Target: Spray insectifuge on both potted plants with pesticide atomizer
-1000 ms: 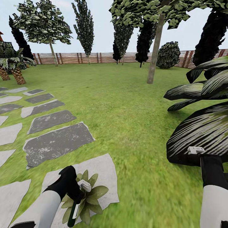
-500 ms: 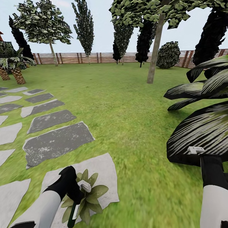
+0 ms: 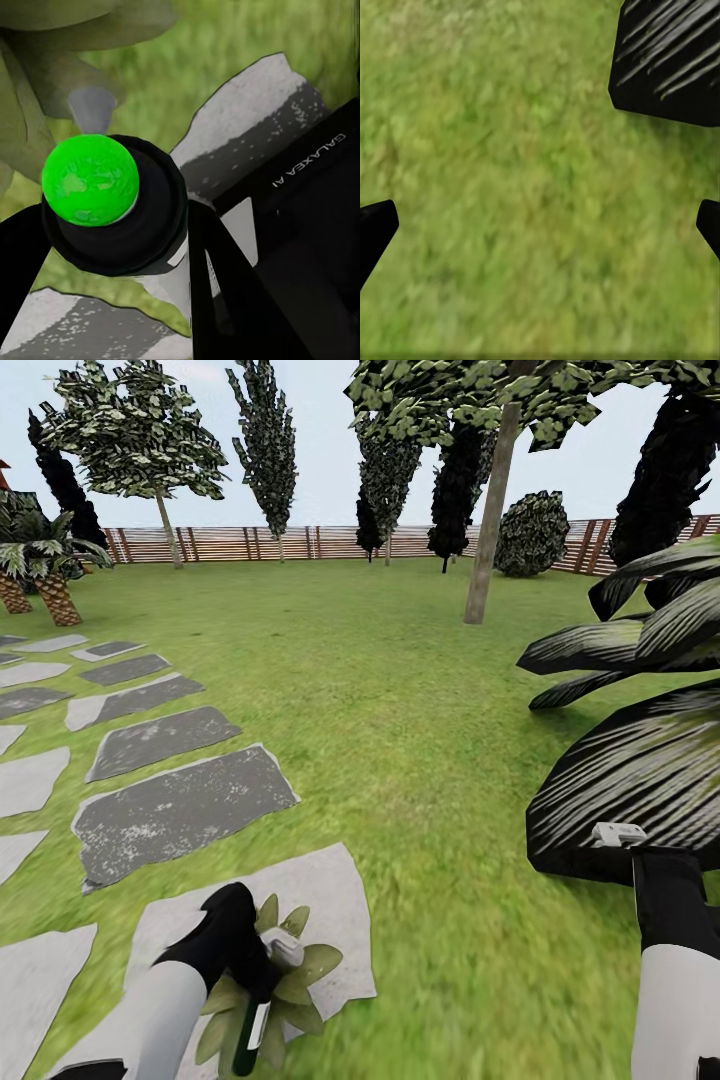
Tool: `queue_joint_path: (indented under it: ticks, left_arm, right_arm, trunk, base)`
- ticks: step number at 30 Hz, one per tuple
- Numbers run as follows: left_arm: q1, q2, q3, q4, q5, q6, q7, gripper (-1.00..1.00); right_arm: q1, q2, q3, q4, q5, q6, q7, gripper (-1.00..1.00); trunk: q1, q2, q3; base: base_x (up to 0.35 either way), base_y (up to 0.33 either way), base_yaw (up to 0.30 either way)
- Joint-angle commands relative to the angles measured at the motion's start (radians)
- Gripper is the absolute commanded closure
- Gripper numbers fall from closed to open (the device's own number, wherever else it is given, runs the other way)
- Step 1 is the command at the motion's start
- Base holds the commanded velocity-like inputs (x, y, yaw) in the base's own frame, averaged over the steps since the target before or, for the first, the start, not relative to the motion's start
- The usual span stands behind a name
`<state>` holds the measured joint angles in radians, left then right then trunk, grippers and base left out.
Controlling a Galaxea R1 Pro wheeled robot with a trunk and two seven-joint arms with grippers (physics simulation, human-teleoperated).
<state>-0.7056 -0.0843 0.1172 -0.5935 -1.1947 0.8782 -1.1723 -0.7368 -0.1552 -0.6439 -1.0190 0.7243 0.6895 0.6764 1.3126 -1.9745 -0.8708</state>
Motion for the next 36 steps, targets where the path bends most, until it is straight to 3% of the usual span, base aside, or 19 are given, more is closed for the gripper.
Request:
queue_joint_path:
  ticks: [1,15,21,23,28,36]
  left_arm:
    - [-0.001,-0.005,0.007,-0.001,-0.011,0.005,-0.009,1.00]
    - [-0.011,-0.009,0.004,-0.005,-0.012,0.010,-0.009,1.00]
    - [-0.011,-0.007,0.001,-0.072,-0.015,0.011,-0.010,1.00]
    - [-0.011,-0.007,0.000,-0.076,-0.032,0.011,-0.010,1.00]
    - [-0.011,-0.006,0.001,-0.078,-0.123,0.012,-0.011,1.00]
    - [-0.009,-0.008,0.000,-0.068,-0.141,0.010,-0.016,1.00]
  right_arm:
    - [-0.001,0.000,-0.002,-0.001,0.010,0.001,0.010,-1.00]
    - [-0.001,0.000,-0.002,-0.001,0.010,0.001,0.010,-1.00]
    - [-0.001,-0.001,-0.002,-0.001,0.010,0.001,0.010,-1.00]
    - [-0.001,-0.001,-0.002,-0.001,0.010,0.001,0.010,-1.00]
    - [-0.001,-0.003,-0.002,-0.001,0.010,0.001,0.010,-1.00]
    - [-0.001,-0.003,-0.002,-0.001,0.010,0.001,0.010,-1.00]
  trunk:
    - [0.000,0.000,-0.001]
    - [0.000,0.000,-0.001]
    - [0.000,0.000,-0.001]
    - [0.000,0.000,-0.001]
    - [0.000,0.000,-0.001]
    - [0.000,0.000,-0.001]
  base:
    - [0.000,0.000,0.000]
    - [0.000,0.000,-0.095]
    - [0.000,0.000,-0.005]
    - [0.000,0.000,0.000]
    - [0.000,0.000,0.000]
    - [0.000,0.000,0.000]
